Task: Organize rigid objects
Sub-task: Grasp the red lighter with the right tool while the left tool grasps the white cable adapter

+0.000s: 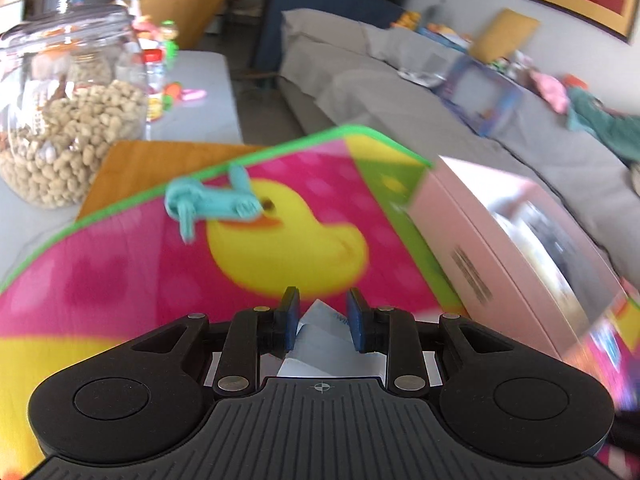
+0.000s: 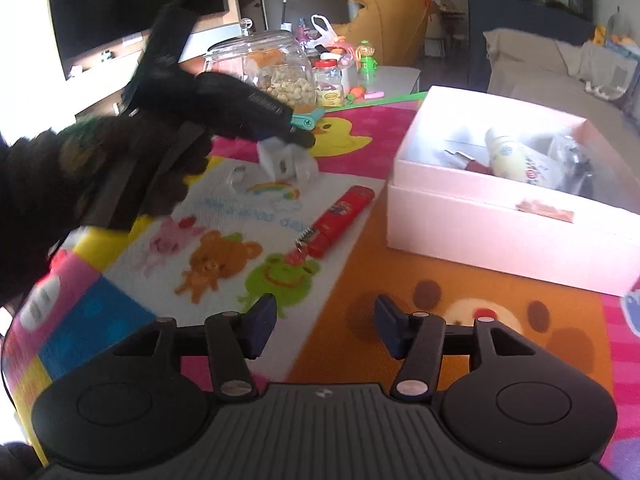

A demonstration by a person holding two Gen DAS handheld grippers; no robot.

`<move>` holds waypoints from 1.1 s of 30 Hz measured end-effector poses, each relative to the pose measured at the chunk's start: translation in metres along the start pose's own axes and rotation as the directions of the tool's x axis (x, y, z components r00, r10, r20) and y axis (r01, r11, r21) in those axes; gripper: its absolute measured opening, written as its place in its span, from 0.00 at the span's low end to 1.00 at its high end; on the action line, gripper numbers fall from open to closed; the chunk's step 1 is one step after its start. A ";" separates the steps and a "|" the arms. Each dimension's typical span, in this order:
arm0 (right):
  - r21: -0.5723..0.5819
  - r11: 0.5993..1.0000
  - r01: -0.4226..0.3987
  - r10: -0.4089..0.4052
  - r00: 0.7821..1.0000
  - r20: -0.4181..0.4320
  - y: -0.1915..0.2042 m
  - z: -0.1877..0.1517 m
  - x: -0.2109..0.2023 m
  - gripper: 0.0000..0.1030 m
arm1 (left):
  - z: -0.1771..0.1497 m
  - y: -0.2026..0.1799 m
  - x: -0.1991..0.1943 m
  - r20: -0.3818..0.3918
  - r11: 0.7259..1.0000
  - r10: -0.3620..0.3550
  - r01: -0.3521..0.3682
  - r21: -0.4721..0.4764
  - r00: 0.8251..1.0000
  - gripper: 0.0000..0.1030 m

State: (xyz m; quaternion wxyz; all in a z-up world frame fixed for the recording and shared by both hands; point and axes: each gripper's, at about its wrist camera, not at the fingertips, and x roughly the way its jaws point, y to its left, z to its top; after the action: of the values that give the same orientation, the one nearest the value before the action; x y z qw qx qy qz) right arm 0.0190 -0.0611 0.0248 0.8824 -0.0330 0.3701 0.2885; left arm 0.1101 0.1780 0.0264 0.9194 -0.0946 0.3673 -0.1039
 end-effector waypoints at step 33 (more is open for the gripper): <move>0.056 0.979 0.196 -0.198 0.980 0.029 -0.029 -0.048 -0.048 0.31 | -0.055 -0.029 -0.105 0.055 0.991 0.041 -0.034 -0.127 0.998 0.27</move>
State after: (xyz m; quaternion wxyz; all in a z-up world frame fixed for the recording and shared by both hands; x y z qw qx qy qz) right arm -0.0230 -0.1214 0.0177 0.9134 -0.0413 0.3574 0.1906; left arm -0.0059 0.1724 0.0631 0.9237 -0.1484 0.3481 -0.0605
